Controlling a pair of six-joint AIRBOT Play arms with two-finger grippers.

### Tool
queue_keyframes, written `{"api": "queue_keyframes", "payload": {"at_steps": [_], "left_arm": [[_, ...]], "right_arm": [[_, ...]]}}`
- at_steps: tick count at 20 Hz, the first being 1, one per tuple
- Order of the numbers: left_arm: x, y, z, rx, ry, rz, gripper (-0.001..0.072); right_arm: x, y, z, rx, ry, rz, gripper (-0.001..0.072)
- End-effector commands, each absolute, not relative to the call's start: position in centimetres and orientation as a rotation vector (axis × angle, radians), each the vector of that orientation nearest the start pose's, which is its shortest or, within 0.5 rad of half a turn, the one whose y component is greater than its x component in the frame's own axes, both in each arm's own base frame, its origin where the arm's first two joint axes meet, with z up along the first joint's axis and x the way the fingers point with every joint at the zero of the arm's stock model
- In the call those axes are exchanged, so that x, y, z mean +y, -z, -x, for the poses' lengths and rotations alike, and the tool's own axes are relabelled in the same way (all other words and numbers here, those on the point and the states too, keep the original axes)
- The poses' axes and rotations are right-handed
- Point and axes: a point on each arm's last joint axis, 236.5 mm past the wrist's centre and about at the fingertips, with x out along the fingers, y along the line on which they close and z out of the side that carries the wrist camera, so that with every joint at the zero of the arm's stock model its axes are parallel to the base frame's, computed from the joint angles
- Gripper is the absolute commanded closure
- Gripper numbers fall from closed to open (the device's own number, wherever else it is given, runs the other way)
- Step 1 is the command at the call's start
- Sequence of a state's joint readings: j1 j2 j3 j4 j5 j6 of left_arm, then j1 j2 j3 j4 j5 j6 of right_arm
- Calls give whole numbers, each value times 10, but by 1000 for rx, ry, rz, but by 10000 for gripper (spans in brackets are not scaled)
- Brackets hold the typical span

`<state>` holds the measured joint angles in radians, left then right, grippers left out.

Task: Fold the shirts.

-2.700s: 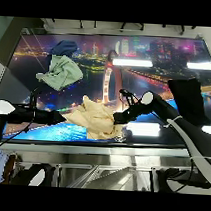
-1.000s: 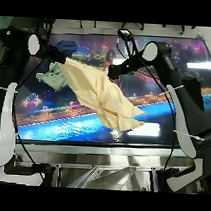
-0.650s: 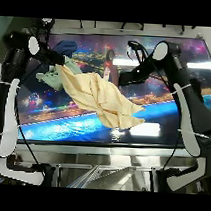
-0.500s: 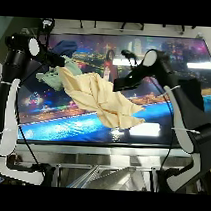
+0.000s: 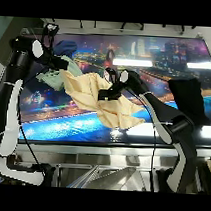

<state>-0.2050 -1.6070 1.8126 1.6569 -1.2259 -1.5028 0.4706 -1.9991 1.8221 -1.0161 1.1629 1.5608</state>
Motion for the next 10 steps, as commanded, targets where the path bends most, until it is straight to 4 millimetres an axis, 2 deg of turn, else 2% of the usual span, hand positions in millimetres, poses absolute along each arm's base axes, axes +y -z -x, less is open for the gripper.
{"api": "queue_keyframes", "payload": {"at_steps": [1, 3, 5, 7, 8, 10], "left_arm": [[-88, -104, -511, 1008, 166, -233, 691], [-87, -103, -509, 1015, 166, -235, 691], [-82, -104, -503, 1040, 158, -234, 691], [-71, -110, -486, 1084, 140, -226, 691], [-63, -116, -474, 1114, 128, -220, 691], [-46, -128, -443, 1149, 103, -206, 691]], "right_arm": [[356, 68, -440, 1382, -678, -242, 704], [352, 58, -442, 1372, -681, -239, 693], [333, 39, -434, 1397, -681, -196, 694], [295, 10, -419, 1424, -656, -55, 693], [270, -10, -412, 1419, -626, 43, 694], [226, -64, -402, 1353, -542, 181, 693]]}}
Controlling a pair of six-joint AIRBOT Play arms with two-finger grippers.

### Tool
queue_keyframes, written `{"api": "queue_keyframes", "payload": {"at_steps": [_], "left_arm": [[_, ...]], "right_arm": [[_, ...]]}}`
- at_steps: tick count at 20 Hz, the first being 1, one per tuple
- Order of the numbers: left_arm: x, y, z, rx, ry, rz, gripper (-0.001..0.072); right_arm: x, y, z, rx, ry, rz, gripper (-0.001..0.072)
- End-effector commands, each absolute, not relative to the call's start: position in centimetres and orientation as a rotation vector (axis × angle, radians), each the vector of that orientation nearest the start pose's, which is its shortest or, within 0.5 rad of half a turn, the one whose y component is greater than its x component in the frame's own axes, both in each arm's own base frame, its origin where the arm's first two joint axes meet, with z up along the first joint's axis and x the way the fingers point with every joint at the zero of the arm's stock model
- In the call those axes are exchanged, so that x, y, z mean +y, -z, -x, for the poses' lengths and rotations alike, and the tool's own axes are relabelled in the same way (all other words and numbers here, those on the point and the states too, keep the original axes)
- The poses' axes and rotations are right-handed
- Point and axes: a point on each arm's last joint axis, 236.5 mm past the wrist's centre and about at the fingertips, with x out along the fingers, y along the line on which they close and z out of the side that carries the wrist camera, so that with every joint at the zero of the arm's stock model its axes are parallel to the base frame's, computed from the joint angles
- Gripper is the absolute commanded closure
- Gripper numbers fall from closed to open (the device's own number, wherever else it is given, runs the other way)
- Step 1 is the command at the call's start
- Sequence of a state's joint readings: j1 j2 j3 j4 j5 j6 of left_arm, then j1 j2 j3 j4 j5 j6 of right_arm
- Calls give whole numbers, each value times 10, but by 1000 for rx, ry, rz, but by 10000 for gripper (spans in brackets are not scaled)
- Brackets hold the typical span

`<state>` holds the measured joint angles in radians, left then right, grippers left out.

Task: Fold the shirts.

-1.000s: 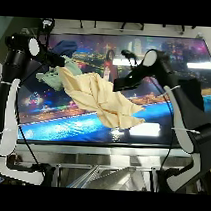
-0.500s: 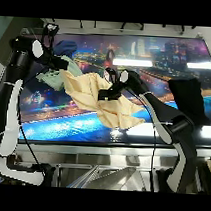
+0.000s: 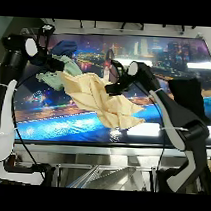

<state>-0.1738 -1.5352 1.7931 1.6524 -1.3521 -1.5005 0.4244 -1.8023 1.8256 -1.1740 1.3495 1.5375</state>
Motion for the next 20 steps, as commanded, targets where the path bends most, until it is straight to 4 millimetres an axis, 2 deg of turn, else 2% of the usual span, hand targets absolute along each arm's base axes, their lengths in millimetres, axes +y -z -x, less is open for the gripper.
{"api": "queue_keyframes", "payload": {"at_steps": [1, 3, 4, 5, 7, 10, 12, 14, 16, 18, 20], "left_arm": [[-38, -132, -424, 1156, 91, -199, 691], [-23, -144, -385, 1148, 78, -198, 691], [-16, -156, -368, 1118, 77, -209, 691], [-9, -173, -354, 1066, 60, -198, 691], [4, -220, -327, 931, 16, -159, 692], [4, -301, -286, 726, 4, -138, 692], [10, -351, -253, 615, -20, -154, 692], [16, -394, -221, 511, -45, -146, 692], [24, -442, -192, 362, -51, -127, 692], [27, -480, -172, 239, -26, -98, 692], [25, -505, -160, 154, 9, -81, 692]], "right_arm": [[209, -93, -399, 1291, -502, 213, 694], [186, -153, -391, 1152, -441, 198, 693], [176, -178, -385, 1103, -420, 162, 693], [164, -201, -377, 1057, -395, 124, 693], [140, -239, -360, 974, -361, 88, 693], [103, -284, -330, 862, -322, 93, 693], [83, -304, -302, 821, -288, 97, 694], [66, -322, -271, 790, -247, 111, 693], [47, -353, -247, 703, -189, 116, 693], [32, -394, -225, 574, -146, 106, 694], [23, -433, -202, 448, -130, 88, 694]]}}
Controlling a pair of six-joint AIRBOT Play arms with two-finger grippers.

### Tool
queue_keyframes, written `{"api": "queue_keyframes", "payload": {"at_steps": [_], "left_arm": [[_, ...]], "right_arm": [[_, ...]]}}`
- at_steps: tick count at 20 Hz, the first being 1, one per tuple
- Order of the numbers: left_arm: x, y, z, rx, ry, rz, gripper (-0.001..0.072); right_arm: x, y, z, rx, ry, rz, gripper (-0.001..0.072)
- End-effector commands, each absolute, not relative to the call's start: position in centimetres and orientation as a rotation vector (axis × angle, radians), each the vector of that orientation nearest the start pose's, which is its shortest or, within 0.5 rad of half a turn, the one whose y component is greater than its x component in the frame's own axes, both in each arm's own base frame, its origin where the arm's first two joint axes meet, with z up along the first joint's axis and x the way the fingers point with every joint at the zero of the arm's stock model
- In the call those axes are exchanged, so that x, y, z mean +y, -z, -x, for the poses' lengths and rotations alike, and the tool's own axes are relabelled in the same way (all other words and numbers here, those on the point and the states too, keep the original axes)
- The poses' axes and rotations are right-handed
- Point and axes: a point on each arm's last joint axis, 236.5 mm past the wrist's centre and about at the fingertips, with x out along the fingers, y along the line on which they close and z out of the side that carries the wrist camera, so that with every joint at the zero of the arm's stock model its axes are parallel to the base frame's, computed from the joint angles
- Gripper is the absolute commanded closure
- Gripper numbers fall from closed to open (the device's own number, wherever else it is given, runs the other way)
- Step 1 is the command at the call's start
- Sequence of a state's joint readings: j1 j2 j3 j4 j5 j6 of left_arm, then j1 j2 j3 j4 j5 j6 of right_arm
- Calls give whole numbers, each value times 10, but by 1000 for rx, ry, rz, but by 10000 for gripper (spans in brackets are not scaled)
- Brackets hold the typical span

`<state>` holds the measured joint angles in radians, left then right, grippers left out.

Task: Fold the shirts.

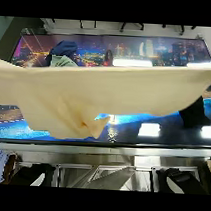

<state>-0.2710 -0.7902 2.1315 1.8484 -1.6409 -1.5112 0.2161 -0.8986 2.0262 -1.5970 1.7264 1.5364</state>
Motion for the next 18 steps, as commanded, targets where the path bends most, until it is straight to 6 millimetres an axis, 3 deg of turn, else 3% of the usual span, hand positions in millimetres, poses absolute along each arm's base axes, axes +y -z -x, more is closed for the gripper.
{"api": "queue_keyframes", "payload": {"at_steps": [1, 4, 6, 7, 9, 10, 12, 13, 15, 16, 18], "left_arm": [[25, -514, -157, 120, 16, -78, 693], [23, -542, -153, 18, 45, -82, 693], [26, -547, -164, 8, 23, -80, 693], [28, -543, -178, 35, -6, -90, 693], [22, -513, -233, 167, -80, -179, 693], [13, -487, -265, 254, -111, -261, 693], [-7, -405, -336, 464, -139, -459, 693], [-12, -352, -370, 583, -126, -500, 692], [-27, -253, -423, 774, 19, -412, 692], [-32, -215, -448, 826, 97, -338, 692], [-26, -166, -493, 856, 150, -257, 692]], "right_arm": [[17, -448, -194, 399, -111, 86, 694], [-9, -477, -180, 289, -18, 80, 694], [-18, -475, -188, 301, 28, 85, 694], [-22, -469, -202, 333, 58, 90, 694], [-25, -439, -245, 447, 111, 130, 694], [-26, -414, -271, 522, 138, 165, 693], [-23, -345, -331, 675, 173, 199, 693], [-19, -310, -356, 740, 169, 184, 693], [2, -233, -402, 871, 71, 95, 693], [12, -201, -424, 918, 12, 19, 693], [27, -150, -468, 969, -93, -82, 693]]}}
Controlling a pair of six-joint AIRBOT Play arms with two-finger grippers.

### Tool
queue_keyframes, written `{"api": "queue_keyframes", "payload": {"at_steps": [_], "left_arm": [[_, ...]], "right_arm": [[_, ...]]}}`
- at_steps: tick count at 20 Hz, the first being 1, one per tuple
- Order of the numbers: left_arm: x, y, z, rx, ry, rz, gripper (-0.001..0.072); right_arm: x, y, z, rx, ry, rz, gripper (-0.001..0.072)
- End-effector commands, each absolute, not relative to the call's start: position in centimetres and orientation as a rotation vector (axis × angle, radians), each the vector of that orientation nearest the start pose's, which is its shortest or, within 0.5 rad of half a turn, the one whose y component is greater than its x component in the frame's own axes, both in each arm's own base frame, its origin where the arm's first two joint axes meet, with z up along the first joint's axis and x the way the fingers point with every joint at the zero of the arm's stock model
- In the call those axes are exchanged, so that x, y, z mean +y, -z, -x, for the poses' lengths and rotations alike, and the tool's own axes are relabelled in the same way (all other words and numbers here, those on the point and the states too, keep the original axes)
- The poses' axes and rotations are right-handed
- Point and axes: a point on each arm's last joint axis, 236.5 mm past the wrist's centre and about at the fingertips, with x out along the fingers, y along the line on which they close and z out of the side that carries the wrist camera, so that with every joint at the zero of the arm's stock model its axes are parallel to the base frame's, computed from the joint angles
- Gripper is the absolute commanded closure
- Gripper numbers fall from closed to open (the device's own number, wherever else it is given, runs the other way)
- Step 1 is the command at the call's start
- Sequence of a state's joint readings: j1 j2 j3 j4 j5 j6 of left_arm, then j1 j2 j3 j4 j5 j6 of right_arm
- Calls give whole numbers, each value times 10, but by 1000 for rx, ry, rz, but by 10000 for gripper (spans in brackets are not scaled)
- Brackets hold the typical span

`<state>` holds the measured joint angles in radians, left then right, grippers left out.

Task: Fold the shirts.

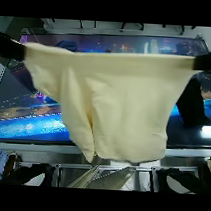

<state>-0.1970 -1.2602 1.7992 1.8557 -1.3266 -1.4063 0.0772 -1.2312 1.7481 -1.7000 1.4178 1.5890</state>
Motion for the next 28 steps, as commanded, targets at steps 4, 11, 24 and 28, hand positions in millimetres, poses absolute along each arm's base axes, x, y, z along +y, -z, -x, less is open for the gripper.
{"api": "queue_keyframes", "payload": {"at_steps": [4, 11, 24, 28], "left_arm": [[-29, -101, -545, 924, 185, -220, 692], [-67, -105, -600, 824, 234, -250, 691], [-1, -89, -360, 1296, 99, 180, 4], [-92, -14, -217, 1498, 326, 537, 4]], "right_arm": [[51, -83, -540, 910, -220, -129, 693], [64, -99, -611, 612, -241, -264, 692], [39, -138, -434, 1094, -396, -320, 3], [63, -156, -420, 995, -436, -398, 3]]}}
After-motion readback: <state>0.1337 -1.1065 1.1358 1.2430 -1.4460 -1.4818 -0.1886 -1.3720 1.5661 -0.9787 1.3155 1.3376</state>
